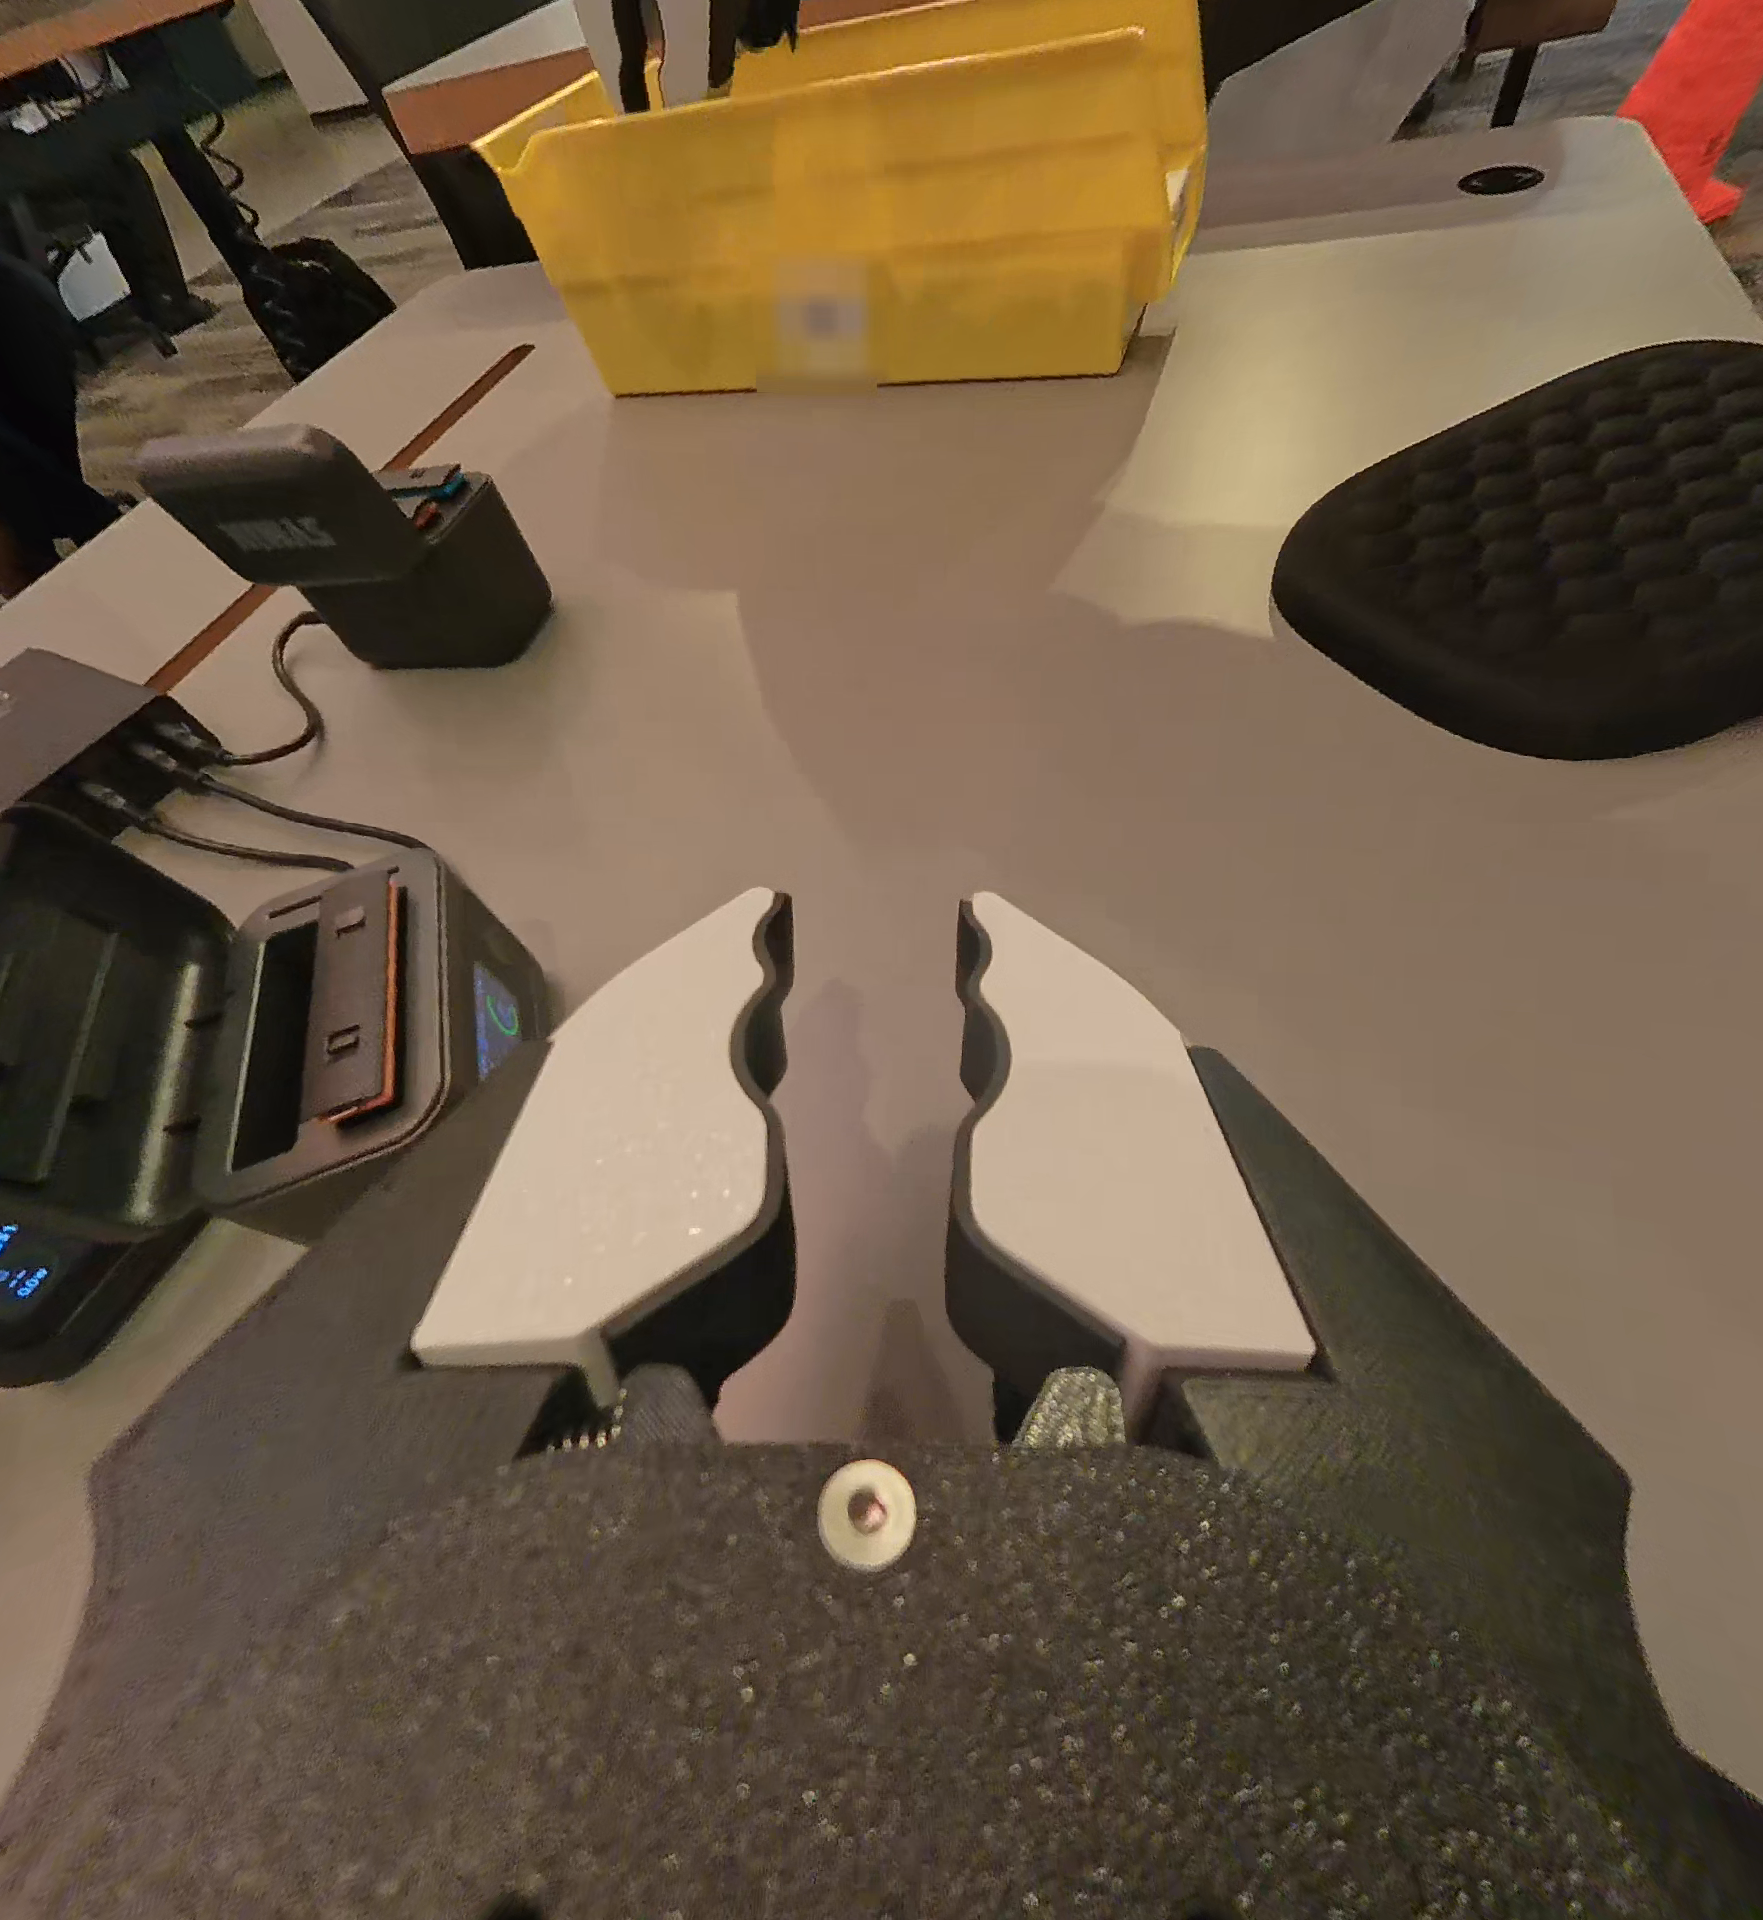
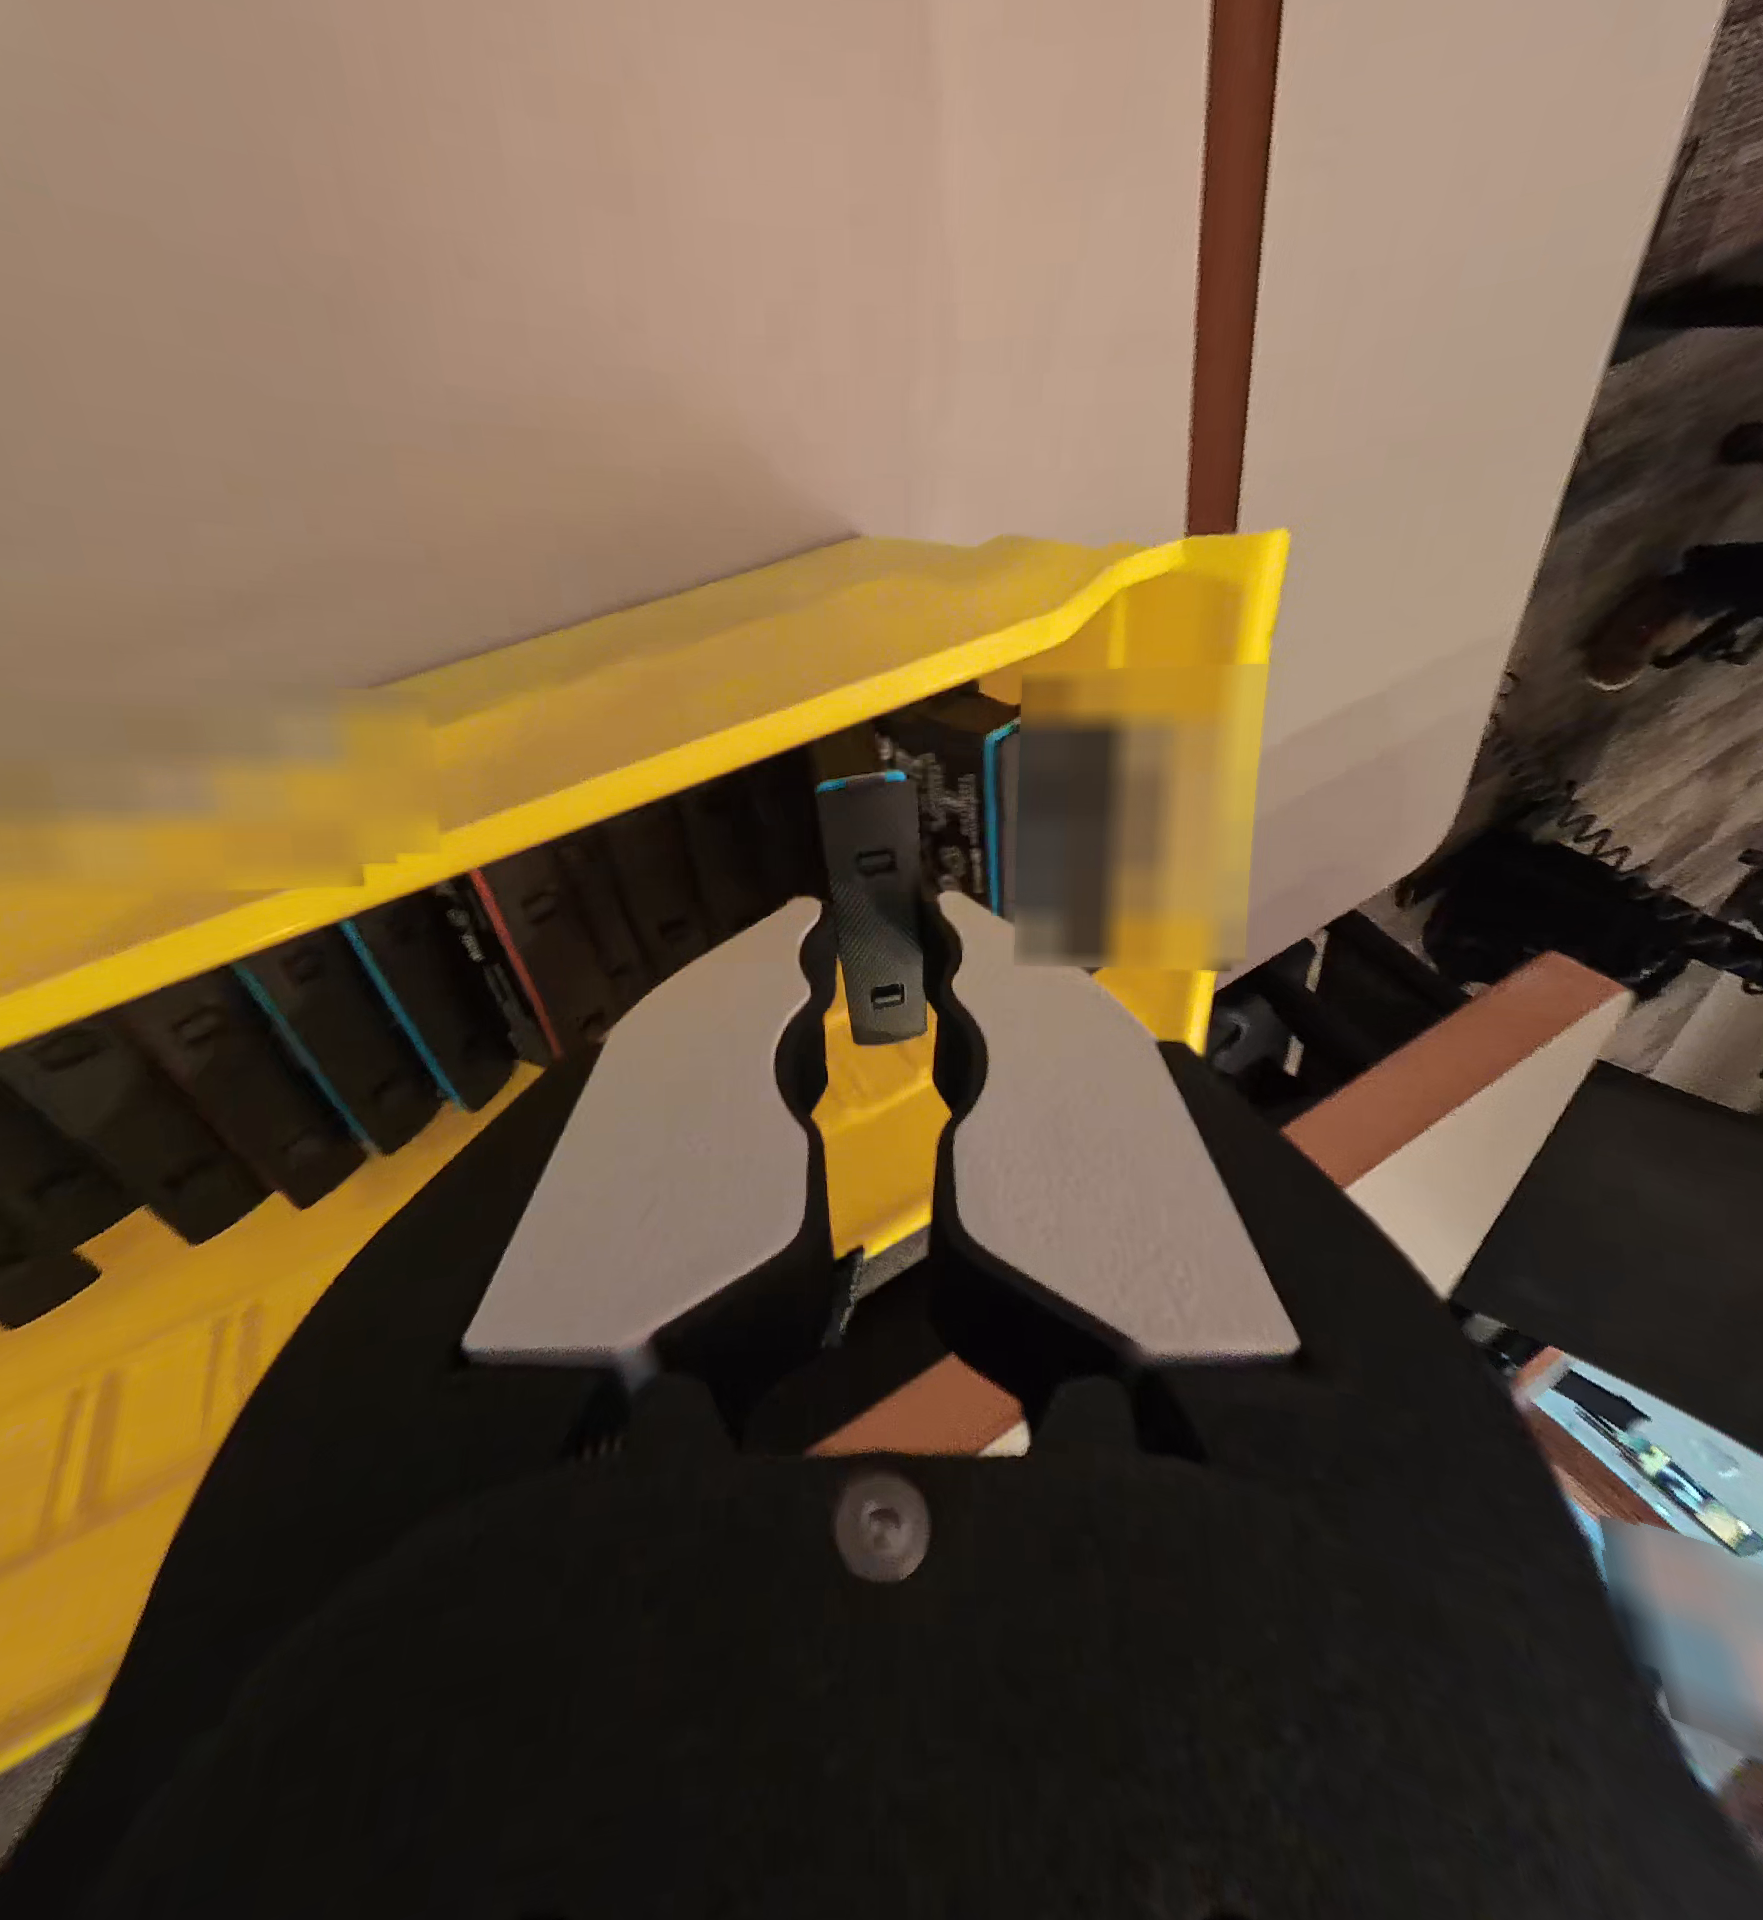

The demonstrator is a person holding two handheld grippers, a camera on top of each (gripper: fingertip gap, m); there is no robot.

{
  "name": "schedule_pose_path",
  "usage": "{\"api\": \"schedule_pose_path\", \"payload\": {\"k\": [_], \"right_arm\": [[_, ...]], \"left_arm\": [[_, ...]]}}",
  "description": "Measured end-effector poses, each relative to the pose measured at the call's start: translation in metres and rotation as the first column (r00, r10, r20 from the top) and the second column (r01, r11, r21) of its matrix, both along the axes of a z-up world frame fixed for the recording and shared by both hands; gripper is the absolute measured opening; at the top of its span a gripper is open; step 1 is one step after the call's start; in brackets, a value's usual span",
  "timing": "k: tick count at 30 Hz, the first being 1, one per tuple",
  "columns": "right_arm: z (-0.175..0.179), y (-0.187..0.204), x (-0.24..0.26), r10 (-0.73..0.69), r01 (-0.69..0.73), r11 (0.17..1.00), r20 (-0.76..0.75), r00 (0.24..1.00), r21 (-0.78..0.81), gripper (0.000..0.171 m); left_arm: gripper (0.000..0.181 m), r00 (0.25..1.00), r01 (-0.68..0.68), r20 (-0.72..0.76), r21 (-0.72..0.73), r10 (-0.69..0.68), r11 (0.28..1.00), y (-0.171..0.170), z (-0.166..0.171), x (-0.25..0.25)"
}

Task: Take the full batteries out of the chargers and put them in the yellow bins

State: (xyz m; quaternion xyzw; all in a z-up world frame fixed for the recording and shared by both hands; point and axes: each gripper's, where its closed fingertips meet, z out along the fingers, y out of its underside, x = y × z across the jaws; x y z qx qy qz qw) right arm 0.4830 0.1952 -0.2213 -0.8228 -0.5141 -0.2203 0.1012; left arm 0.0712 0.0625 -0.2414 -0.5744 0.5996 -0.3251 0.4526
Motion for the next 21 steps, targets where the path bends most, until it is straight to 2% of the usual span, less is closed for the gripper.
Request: {"api": "schedule_pose_path", "payload": {"k": [3,9,14,18,21], "right_arm": [[0.0,0.008,0.006,0.002,-0.003,1.0,0.042,0.999,0.013,0.017],[0.006,0.009,0.006,-0.024,0.023,0.999,0.022,0.999,0.031,0.017],[0.036,0.022,0.002,-0.071,0.075,0.979,-0.028,0.997,0.19,0.027],[0.062,0.029,-0.053,0.007,0.058,0.952,-0.211,0.978,0.301,0.045],[0.052,0.02,-0.103,0.101,-0.031,0.971,-0.287,0.953,0.238,0.068]], "left_arm": [[0.03,1.0,-0.001,-0.007,-0.013,0.001,1.0,0.001,-0.003,0.001],[0.029,1.0,-0.014,-0.017,-0.012,0.014,1.0,0.003,-0.005,0.0],[0.03,0.996,-0.071,-0.048,-0.006,0.071,0.997,0.012,-0.01,-0.002],[0.031,0.99,-0.131,-0.064,-0.023,0.129,0.991,0.023,-0.012,-0.005],[0.032,0.983,-0.164,-0.087,-0.033,0.161,0.986,0.029,-0.016,-0.005]]}}
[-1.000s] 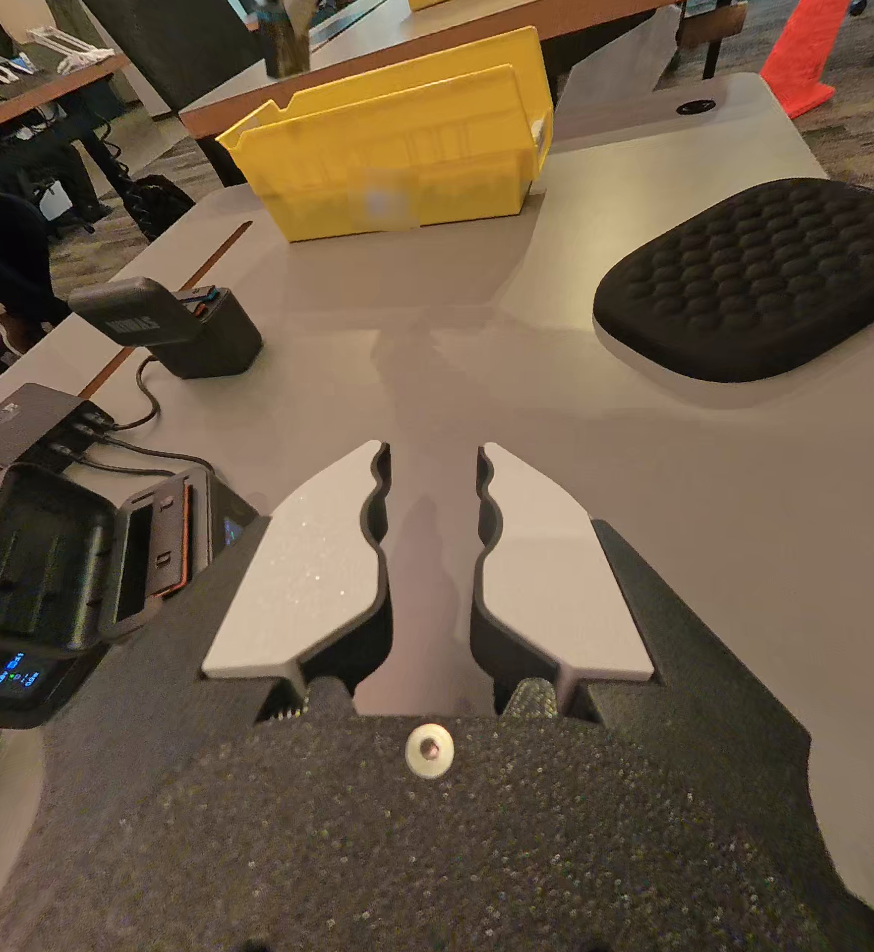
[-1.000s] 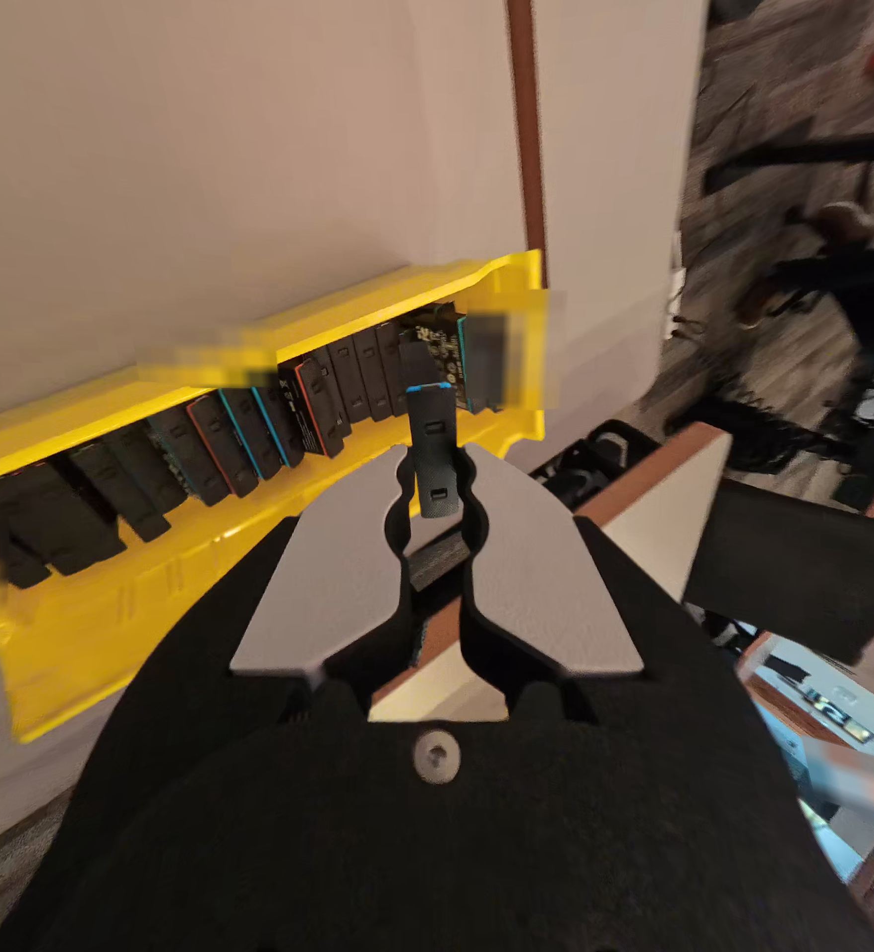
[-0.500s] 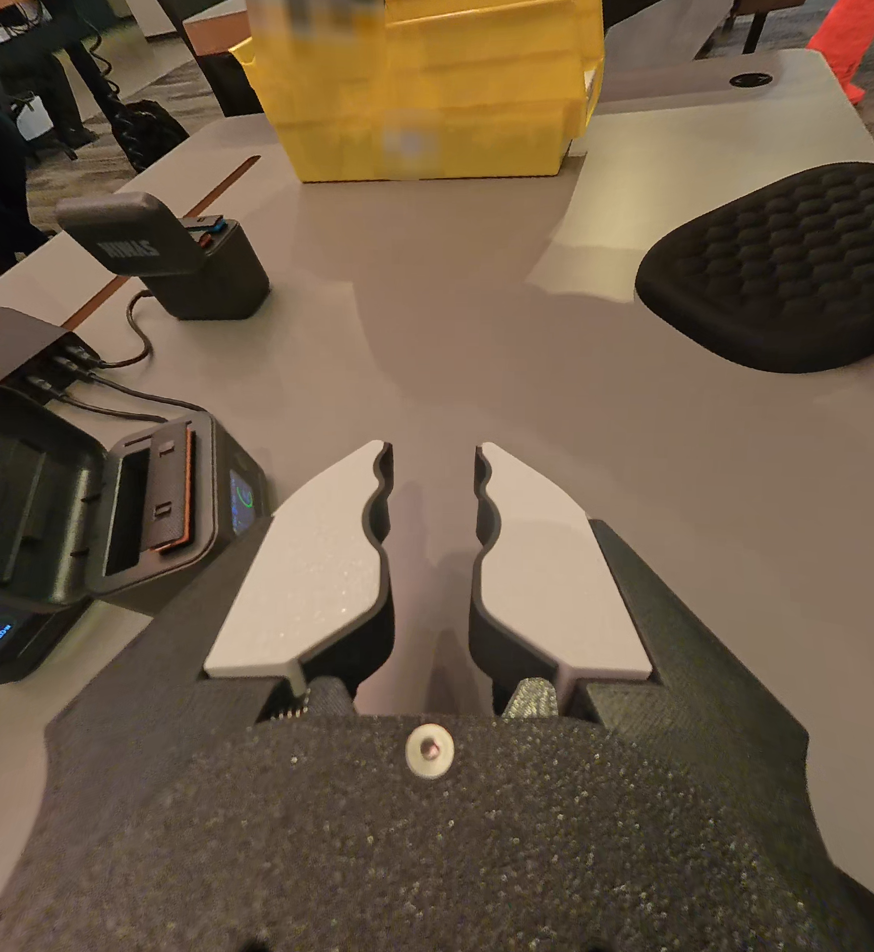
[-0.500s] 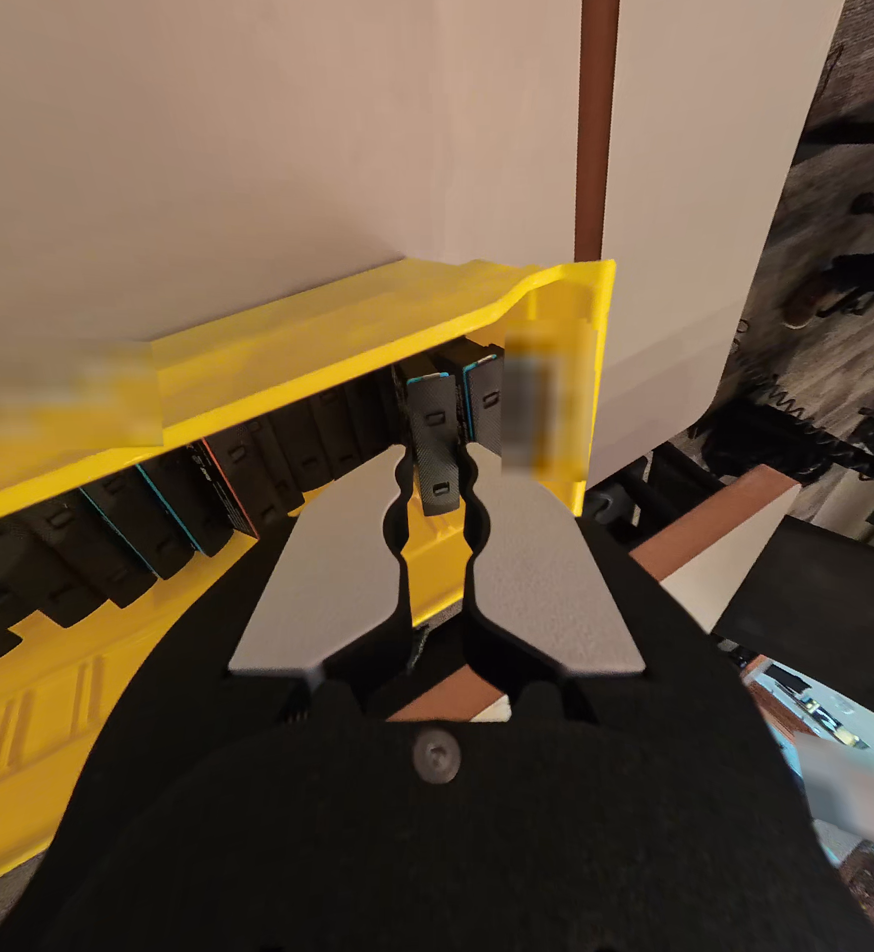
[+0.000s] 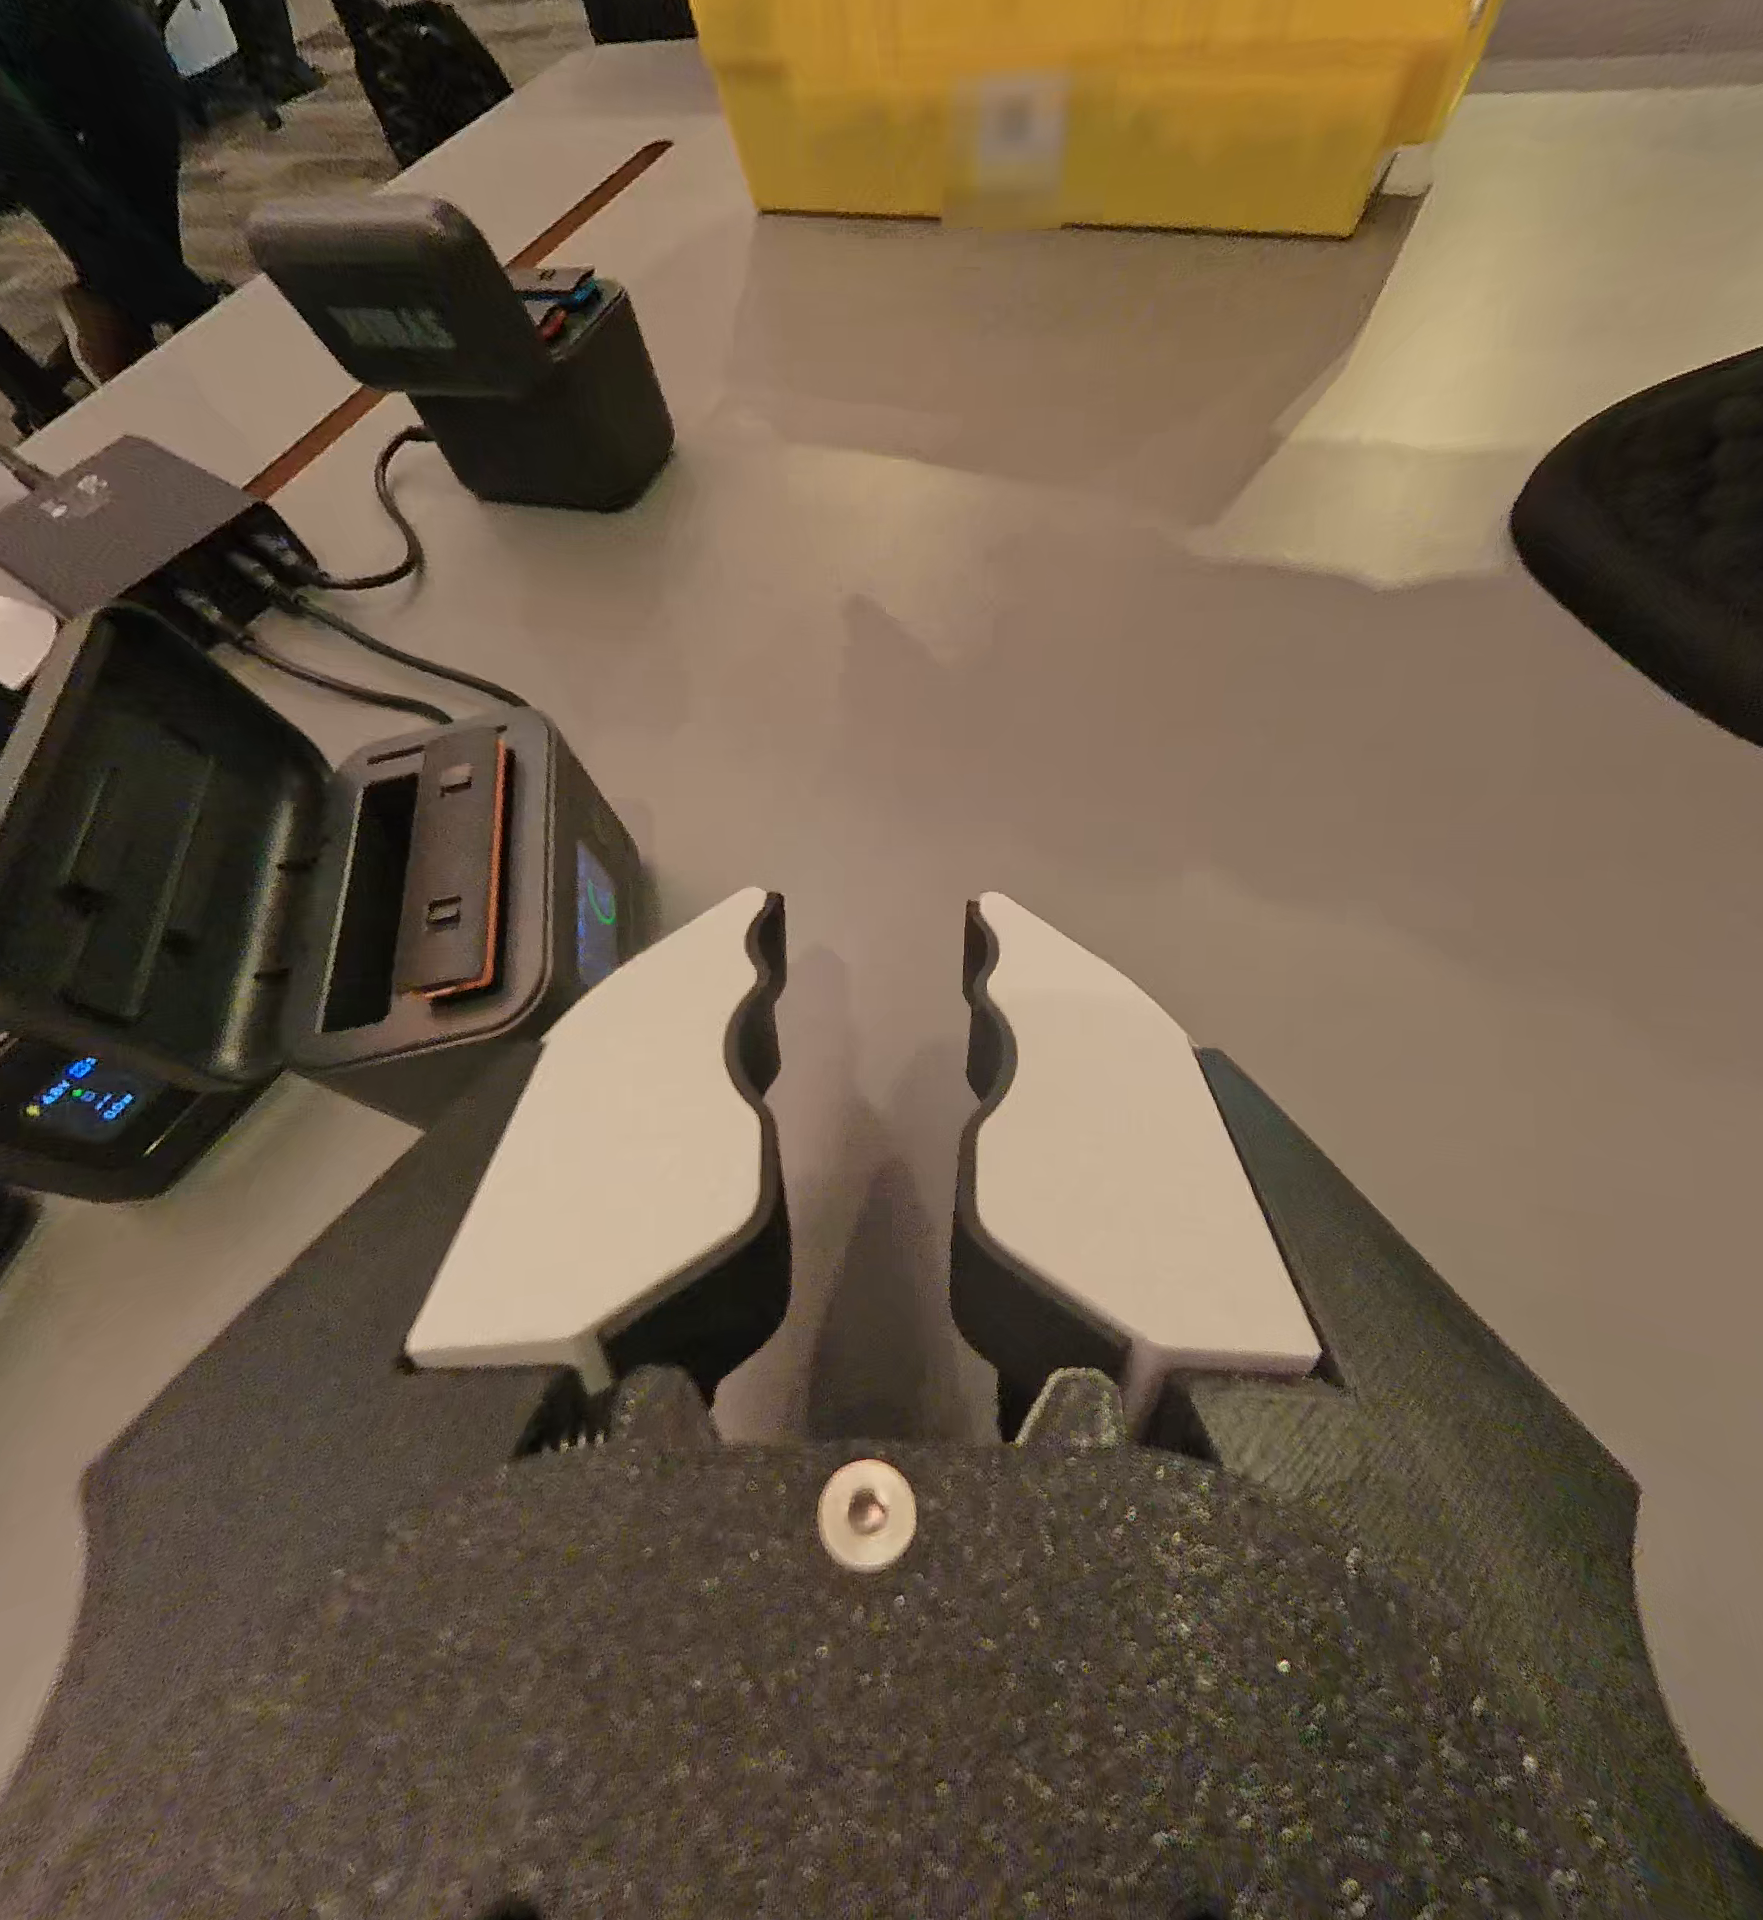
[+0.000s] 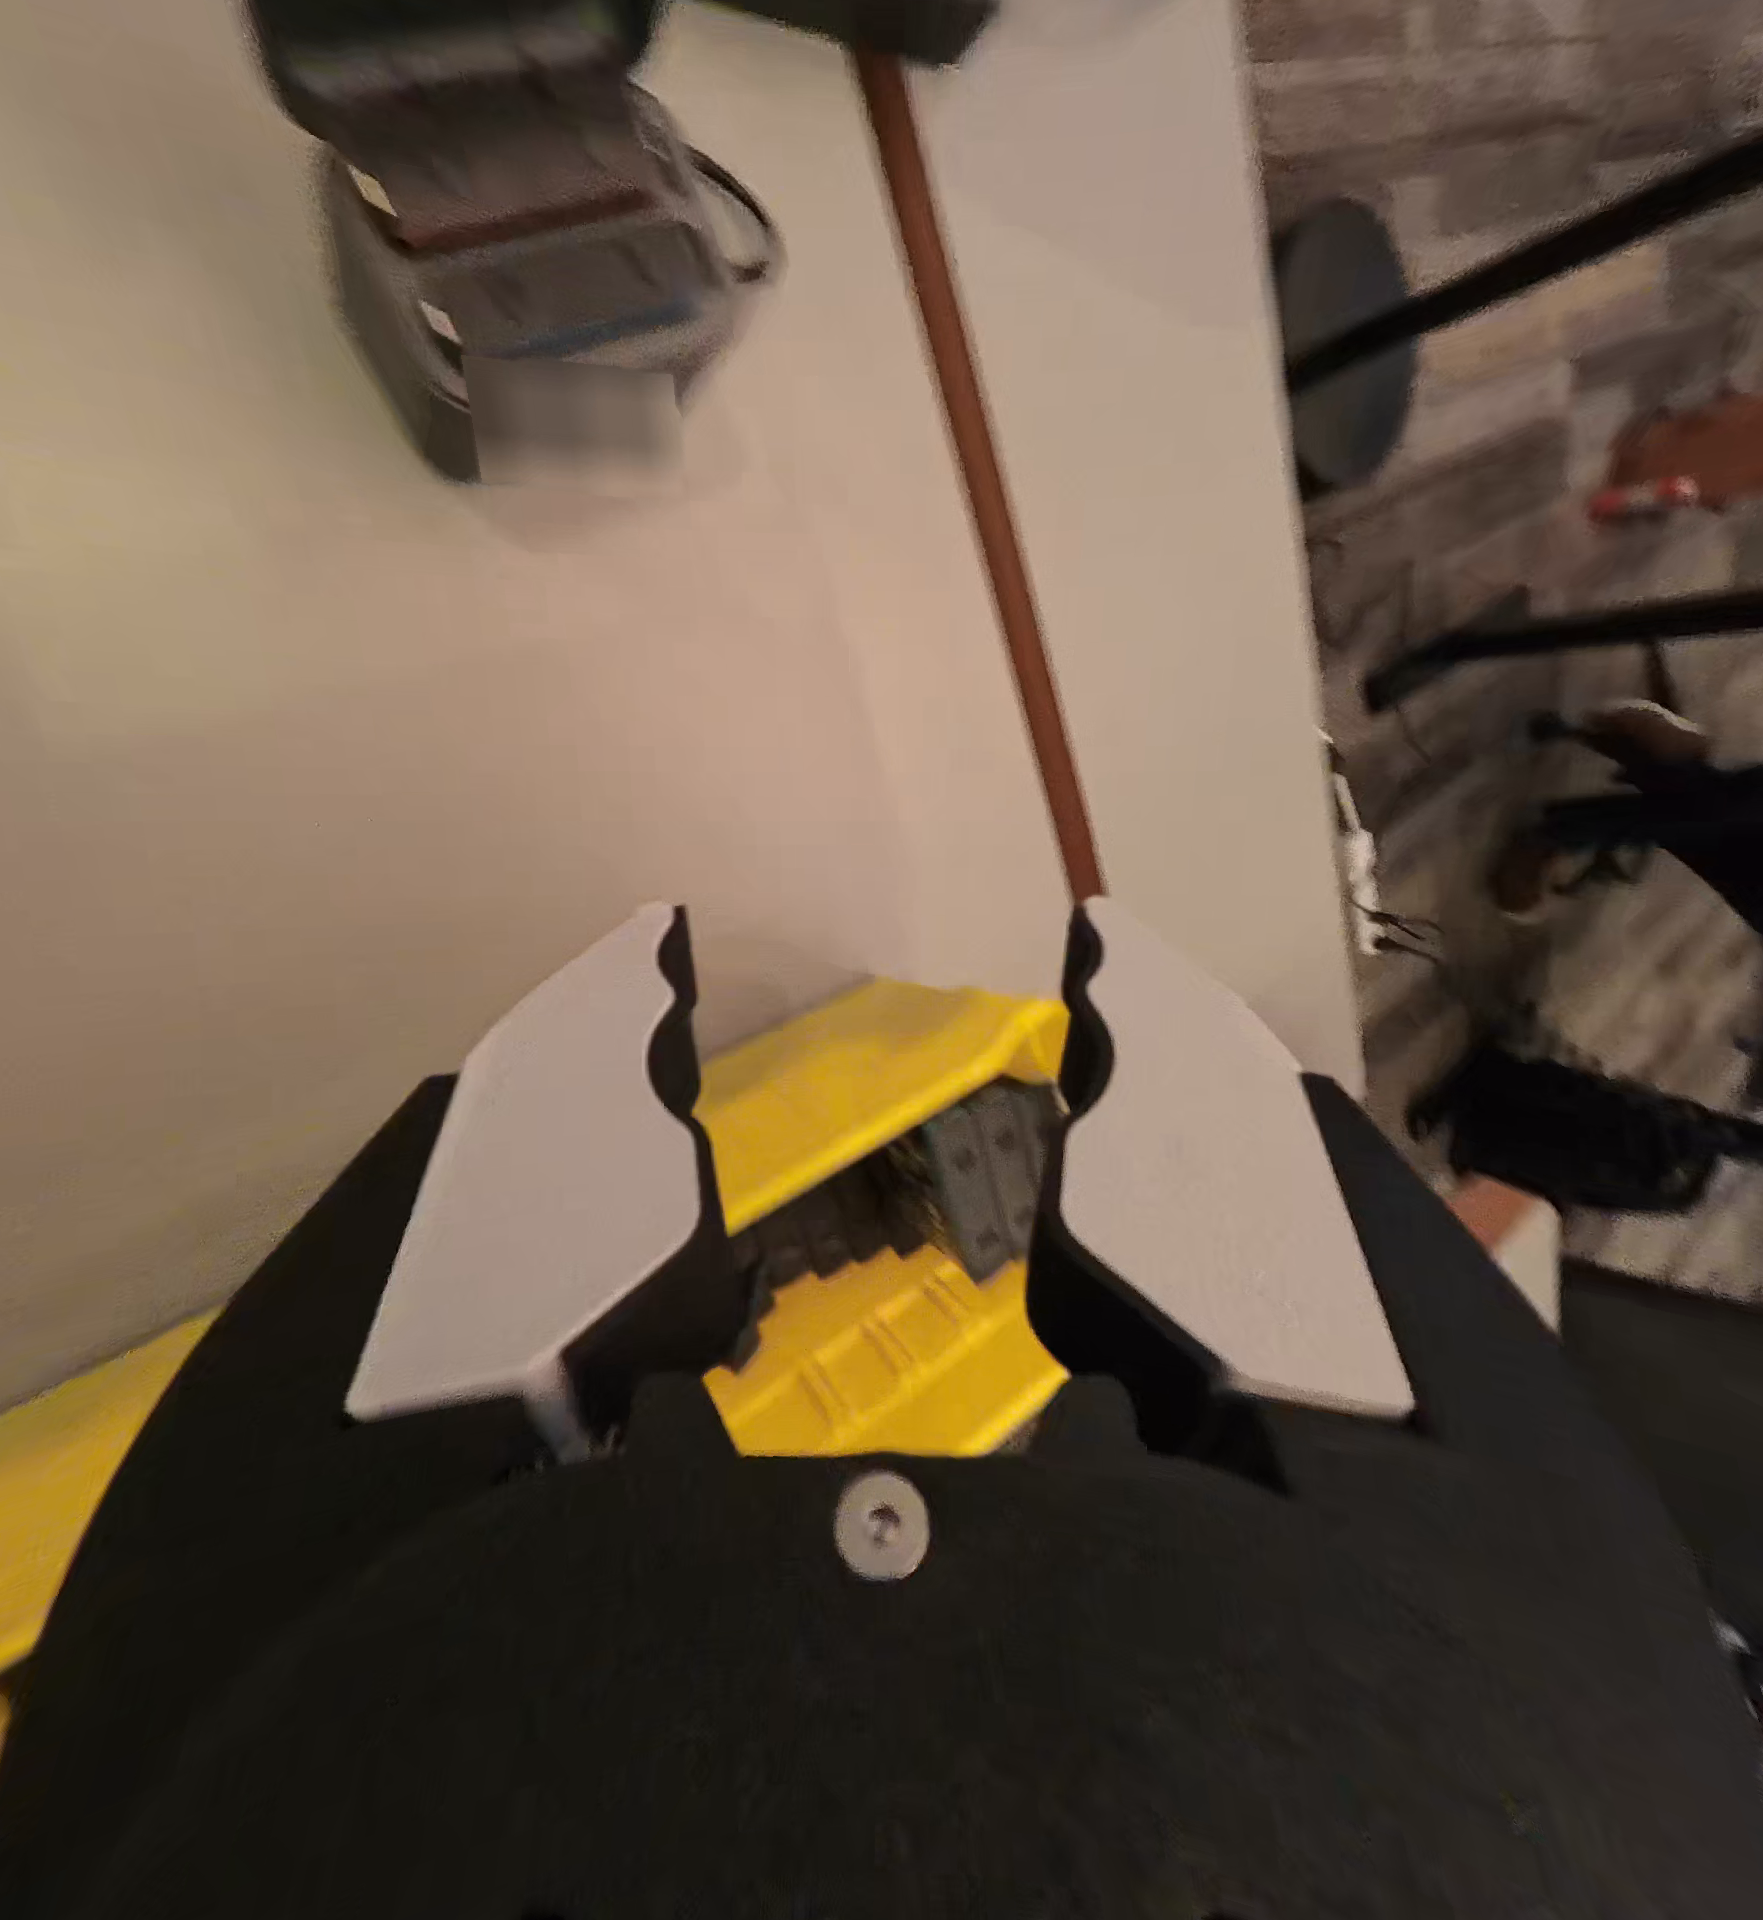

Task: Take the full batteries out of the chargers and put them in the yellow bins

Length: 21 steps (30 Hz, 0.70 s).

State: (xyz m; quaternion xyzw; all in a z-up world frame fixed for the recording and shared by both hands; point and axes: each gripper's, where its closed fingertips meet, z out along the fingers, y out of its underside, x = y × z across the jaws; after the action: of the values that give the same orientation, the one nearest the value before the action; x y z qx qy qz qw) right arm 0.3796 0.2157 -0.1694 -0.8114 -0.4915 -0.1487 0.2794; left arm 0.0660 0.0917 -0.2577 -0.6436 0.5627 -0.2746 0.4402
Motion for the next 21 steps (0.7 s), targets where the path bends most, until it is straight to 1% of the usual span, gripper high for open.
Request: {"api": "schedule_pose_path", "payload": {"k": [4,7,10,13,16,17,18,19,21], "right_arm": [[-0.032,-0.001,-0.05,0.105,-0.106,0.986,-0.012,0.994,-0.126,0.089],[-0.056,0.011,-0.081,0.169,-0.167,0.967,-0.002,0.986,-0.191,0.097],[-0.074,0.027,-0.103,0.199,-0.198,0.949,-0.021,0.98,-0.245,0.107],[-0.09,0.04,-0.114,0.195,-0.206,0.928,-0.067,0.979,-0.309,0.117],[-0.103,0.045,-0.119,0.188,-0.22,0.909,-0.122,0.975,-0.354,0.117],[-0.107,0.045,-0.121,0.187,-0.227,0.903,-0.144,0.972,-0.363,0.112],[-0.109,0.044,-0.123,0.19,-0.24,0.898,-0.167,0.967,-0.37,0.101],[-0.11,0.044,-0.125,0.189,-0.243,0.903,-0.179,0.966,-0.355,0.095],[-0.11,0.042,-0.125,0.167,-0.225,0.911,-0.188,0.968,-0.345,0.094]], "left_arm": [[0.033,1.0,-0.01,-0.026,0.021,0.011,1.0,0.002,-0.003,0.0],[0.033,1.0,-0.006,-0.026,0.035,0.007,0.999,0.002,-0.002,0.0],[0.033,1.0,-0.01,-0.014,0.036,0.01,0.999,0.003,-0.001,-0.002],[0.032,1.0,-0.018,0.003,0.024,0.017,1.0,0.005,0.001,-0.004],[0.031,1.0,-0.012,0.019,0.009,0.012,1.0,0.006,0.003,-0.005],[0.031,1.0,-0.01,0.022,0.005,0.01,1.0,0.006,0.003,-0.005],[0.031,1.0,-0.009,0.024,0.003,0.009,1.0,0.006,0.003,-0.005],[0.031,1.0,-0.007,0.027,0.0,0.007,1.0,0.005,0.003,-0.005],[0.031,0.999,-0.01,0.031,-0.001,0.01,1.0,0.006,0.004,-0.005]]}}
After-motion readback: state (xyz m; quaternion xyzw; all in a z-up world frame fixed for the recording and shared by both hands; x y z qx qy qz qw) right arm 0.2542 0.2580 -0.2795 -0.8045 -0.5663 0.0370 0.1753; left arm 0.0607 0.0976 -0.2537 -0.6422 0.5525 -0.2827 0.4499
